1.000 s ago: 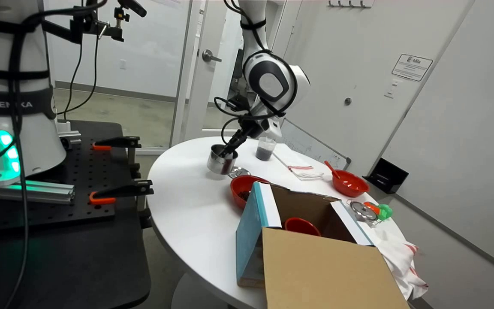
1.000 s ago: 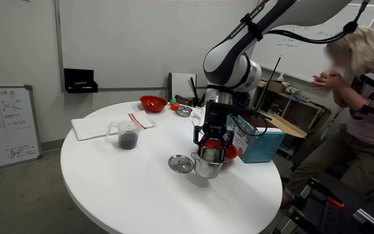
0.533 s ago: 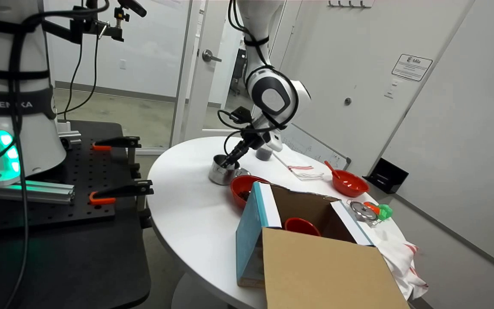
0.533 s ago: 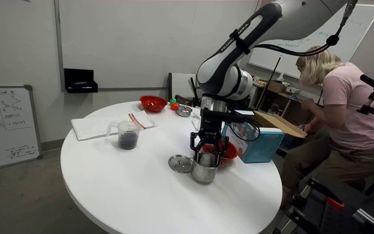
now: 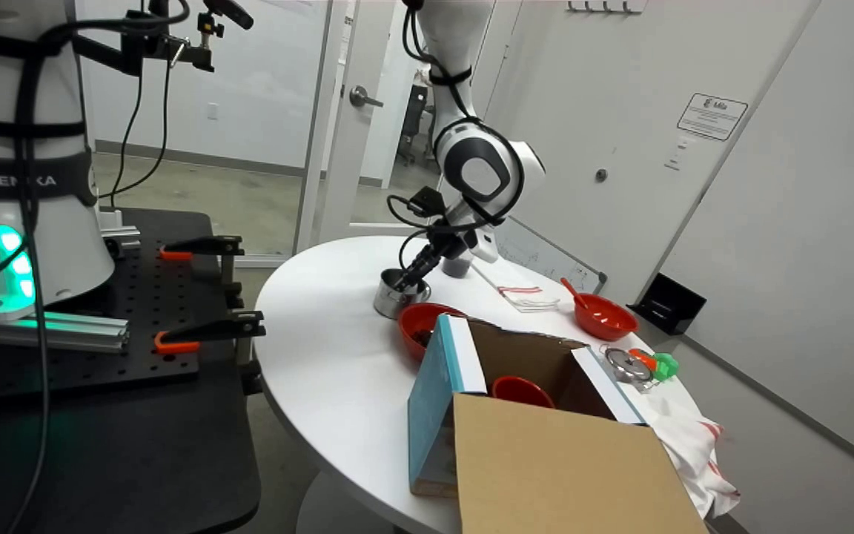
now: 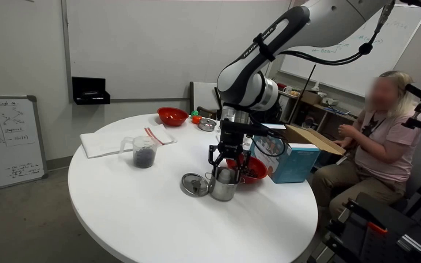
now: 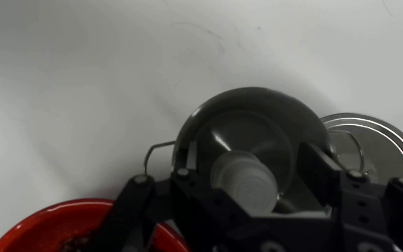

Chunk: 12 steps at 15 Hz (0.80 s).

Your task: Pace the salt shaker in the pot

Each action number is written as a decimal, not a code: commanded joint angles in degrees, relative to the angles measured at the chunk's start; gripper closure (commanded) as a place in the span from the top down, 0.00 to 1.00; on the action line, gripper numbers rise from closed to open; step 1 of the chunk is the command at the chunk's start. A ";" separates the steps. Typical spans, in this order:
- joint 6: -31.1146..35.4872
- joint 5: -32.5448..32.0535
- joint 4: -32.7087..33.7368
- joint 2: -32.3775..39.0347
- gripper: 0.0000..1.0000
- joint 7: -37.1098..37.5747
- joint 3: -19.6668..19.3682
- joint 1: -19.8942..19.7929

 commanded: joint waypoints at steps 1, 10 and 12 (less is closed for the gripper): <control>0.26 0.50 2.54 2.90 0.43 -0.28 0.21 -0.19; -0.20 -0.13 1.05 1.11 0.16 -0.32 0.09 0.34; 0.03 -0.35 -0.05 -0.21 0.16 -0.36 0.06 0.66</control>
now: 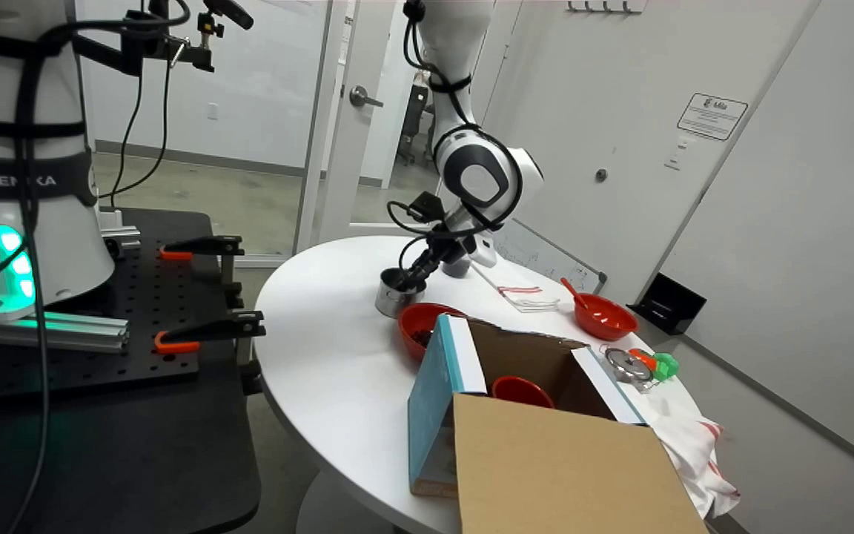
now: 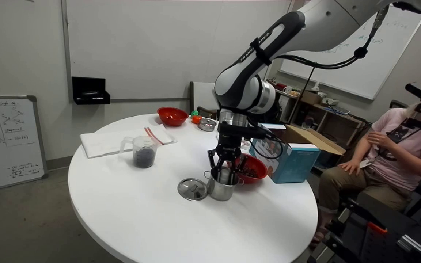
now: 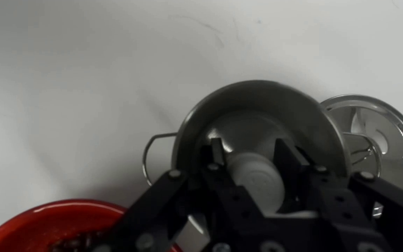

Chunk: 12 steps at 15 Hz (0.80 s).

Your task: Pace the salt shaker in the pot

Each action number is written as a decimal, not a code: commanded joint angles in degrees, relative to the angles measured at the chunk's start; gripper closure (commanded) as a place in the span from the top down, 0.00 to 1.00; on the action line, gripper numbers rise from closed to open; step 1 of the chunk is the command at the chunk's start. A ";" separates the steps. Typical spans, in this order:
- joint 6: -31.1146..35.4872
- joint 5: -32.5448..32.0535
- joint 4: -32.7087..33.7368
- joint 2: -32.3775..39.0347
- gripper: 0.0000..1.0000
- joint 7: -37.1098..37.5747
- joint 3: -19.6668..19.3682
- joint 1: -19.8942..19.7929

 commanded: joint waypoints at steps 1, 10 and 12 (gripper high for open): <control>0.21 -0.32 -2.06 -2.35 0.66 -0.30 -0.05 0.69; 0.08 -0.37 -2.41 -3.00 0.43 0.15 -0.04 1.47; -0.13 -0.44 -2.20 -3.26 0.28 0.32 -0.10 1.55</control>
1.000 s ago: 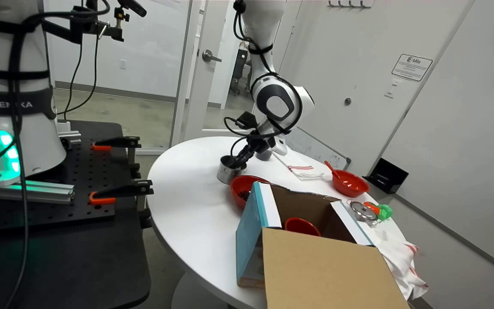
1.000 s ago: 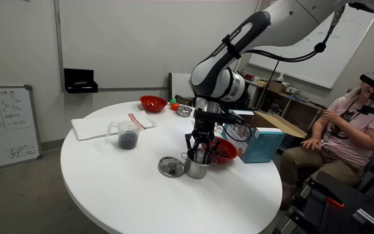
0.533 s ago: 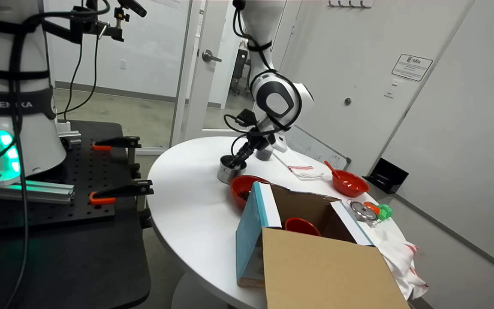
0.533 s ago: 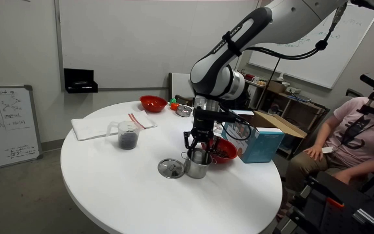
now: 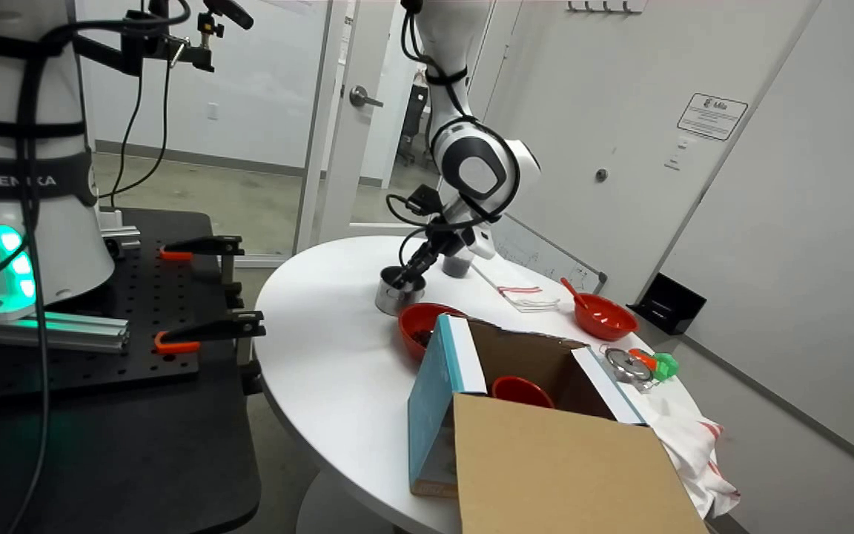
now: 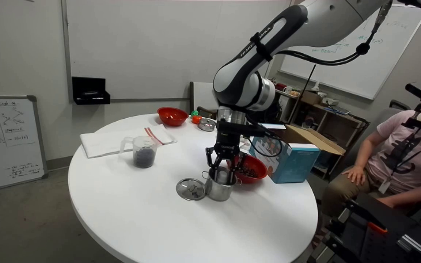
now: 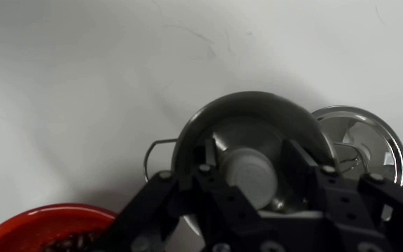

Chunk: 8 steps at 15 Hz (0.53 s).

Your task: Pace the salt shaker in the pot

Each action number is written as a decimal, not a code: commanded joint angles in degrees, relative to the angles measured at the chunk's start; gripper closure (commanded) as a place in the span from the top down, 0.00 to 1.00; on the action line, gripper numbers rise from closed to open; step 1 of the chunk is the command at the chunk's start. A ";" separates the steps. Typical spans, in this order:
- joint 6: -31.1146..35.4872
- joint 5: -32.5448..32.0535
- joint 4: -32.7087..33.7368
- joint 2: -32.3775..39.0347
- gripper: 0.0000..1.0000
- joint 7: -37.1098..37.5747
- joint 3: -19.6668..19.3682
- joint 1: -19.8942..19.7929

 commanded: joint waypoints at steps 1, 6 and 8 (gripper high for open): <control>-0.11 -0.34 -1.50 -2.09 0.19 0.26 -0.15 0.44; 0.79 -0.14 -3.21 -3.46 0.58 -0.26 0.01 0.44; 0.98 -0.10 -3.97 -3.92 0.72 -0.33 0.05 0.44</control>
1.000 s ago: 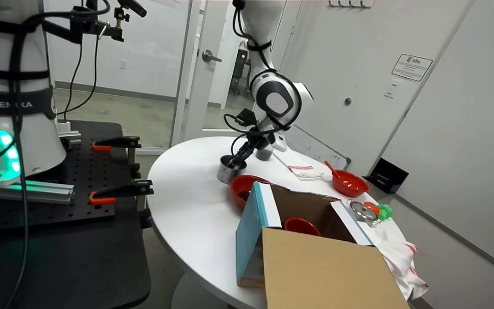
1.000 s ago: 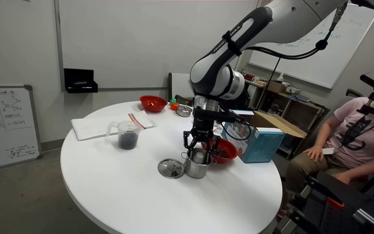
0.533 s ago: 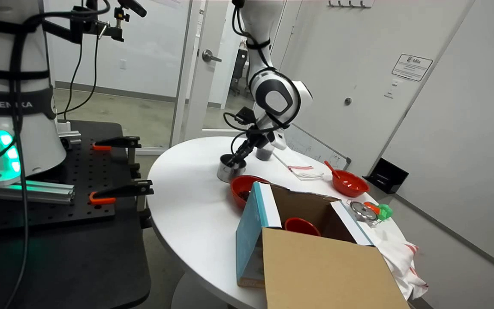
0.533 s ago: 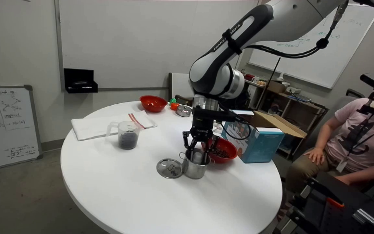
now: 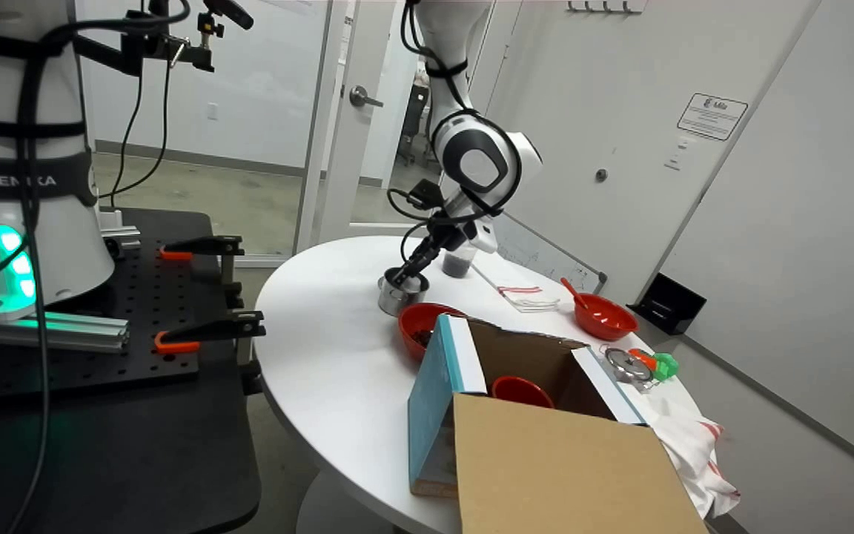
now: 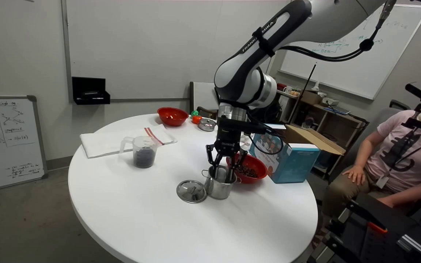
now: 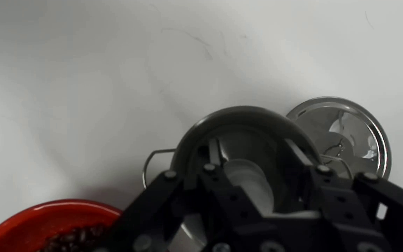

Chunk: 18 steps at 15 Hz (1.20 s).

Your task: Pace the salt shaker in the pot

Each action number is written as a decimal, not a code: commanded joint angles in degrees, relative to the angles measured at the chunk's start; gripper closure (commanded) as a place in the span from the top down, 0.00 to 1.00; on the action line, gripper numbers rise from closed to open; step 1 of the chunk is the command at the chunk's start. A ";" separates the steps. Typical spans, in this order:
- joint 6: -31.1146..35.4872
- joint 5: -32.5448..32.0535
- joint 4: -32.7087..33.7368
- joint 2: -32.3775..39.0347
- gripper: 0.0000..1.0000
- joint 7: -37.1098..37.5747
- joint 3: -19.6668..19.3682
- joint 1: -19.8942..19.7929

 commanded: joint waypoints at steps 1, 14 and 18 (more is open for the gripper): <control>0.93 -0.10 -3.42 -2.54 0.78 -0.32 0.03 0.34; 5.74 0.70 -10.97 -8.45 0.11 -1.38 1.10 0.28; 8.50 0.76 -16.57 -13.55 0.55 -4.17 2.14 0.20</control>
